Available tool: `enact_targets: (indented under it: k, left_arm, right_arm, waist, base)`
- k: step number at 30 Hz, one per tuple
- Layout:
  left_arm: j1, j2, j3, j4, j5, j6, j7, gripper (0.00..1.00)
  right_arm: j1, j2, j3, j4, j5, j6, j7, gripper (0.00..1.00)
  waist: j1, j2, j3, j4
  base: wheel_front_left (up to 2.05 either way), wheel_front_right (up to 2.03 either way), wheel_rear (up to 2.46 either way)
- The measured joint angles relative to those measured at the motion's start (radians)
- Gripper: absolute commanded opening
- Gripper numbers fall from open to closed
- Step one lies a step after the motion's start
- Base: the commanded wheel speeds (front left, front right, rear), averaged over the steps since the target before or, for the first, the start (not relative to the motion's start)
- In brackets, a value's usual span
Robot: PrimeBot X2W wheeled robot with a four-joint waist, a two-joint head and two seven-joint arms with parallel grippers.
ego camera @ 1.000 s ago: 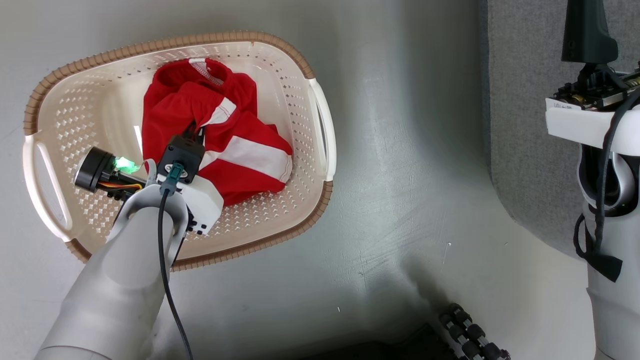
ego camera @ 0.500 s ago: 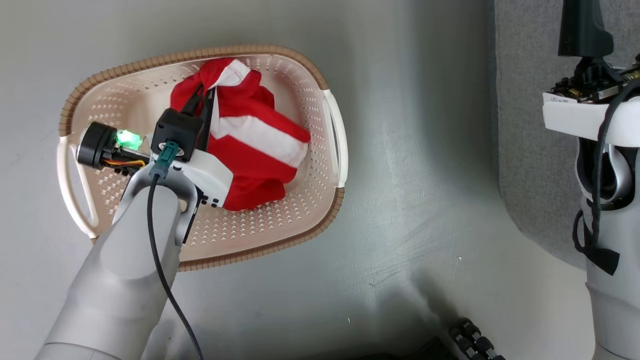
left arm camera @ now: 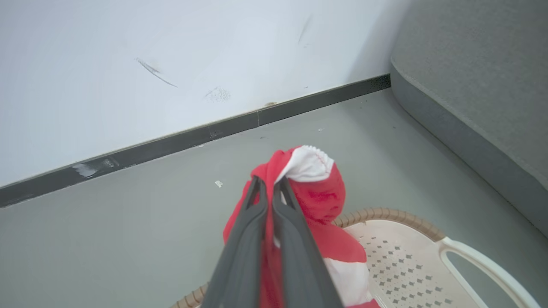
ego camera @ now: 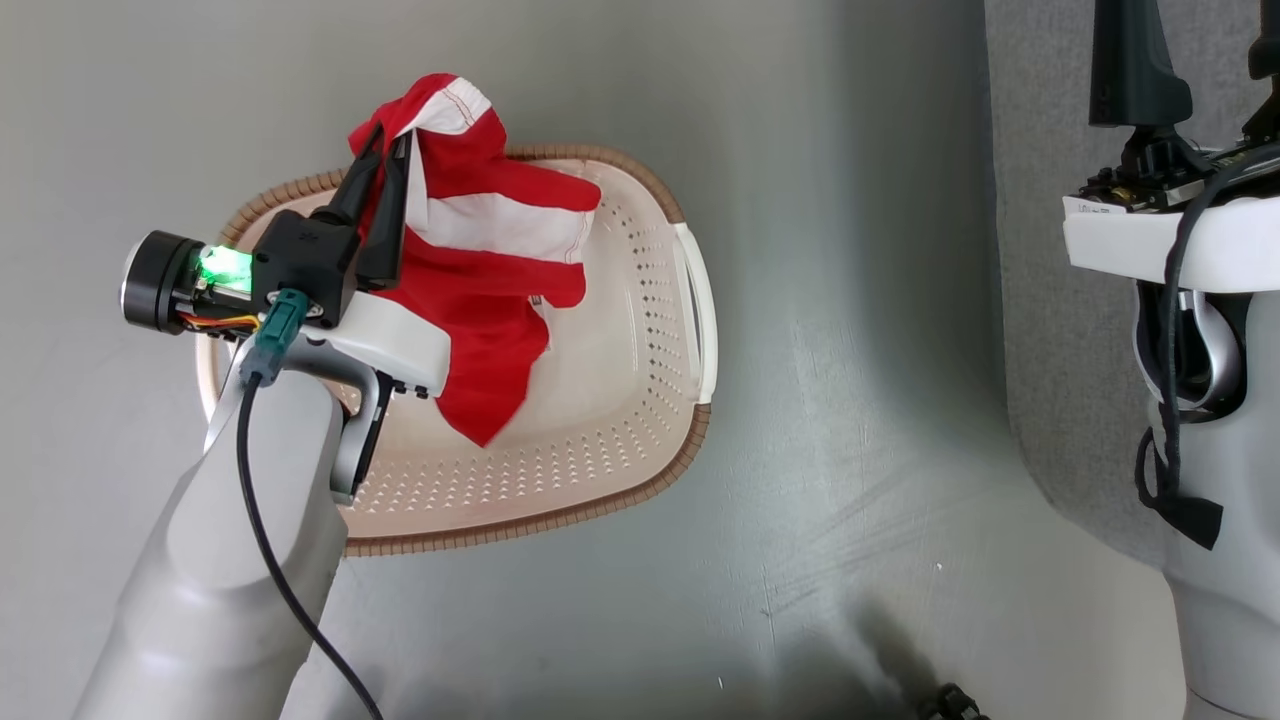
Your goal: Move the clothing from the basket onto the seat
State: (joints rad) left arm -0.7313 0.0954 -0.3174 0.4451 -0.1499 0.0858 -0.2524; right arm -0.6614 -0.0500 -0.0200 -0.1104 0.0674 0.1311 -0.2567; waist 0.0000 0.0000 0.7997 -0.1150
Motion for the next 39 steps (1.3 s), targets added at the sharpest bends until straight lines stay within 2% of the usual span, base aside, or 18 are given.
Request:
enact_targets:
  k: [6,24,39]
  left_arm:
    - [0.043,0.007,0.009,-0.070,-0.010,-0.002,0.000,0.00]
    - [0.151,0.058,0.021,-0.193,-0.034,-0.055,0.000,0.00]
    - [0.181,0.112,-0.003,-0.241,-0.034,-0.109,0.006,0.00]
  right_arm:
    - [0.012,-0.001,0.002,0.027,0.000,0.000,0.000,1.00]
    - [0.144,-0.010,0.053,0.132,-0.017,0.000,0.000,1.00]
    - [0.246,-0.061,0.206,0.225,-0.027,0.000,0.000,1.00]
  waist:
    - [0.0000,0.0000,-0.058,0.013]
    - [0.0001,0.0000,-0.265,0.052]
    - [0.0001,0.0000,-0.467,0.078]
  base:
    - [0.00,0.00,0.00]
    - [0.00,0.00,0.00]
    - [0.00,0.00,0.00]
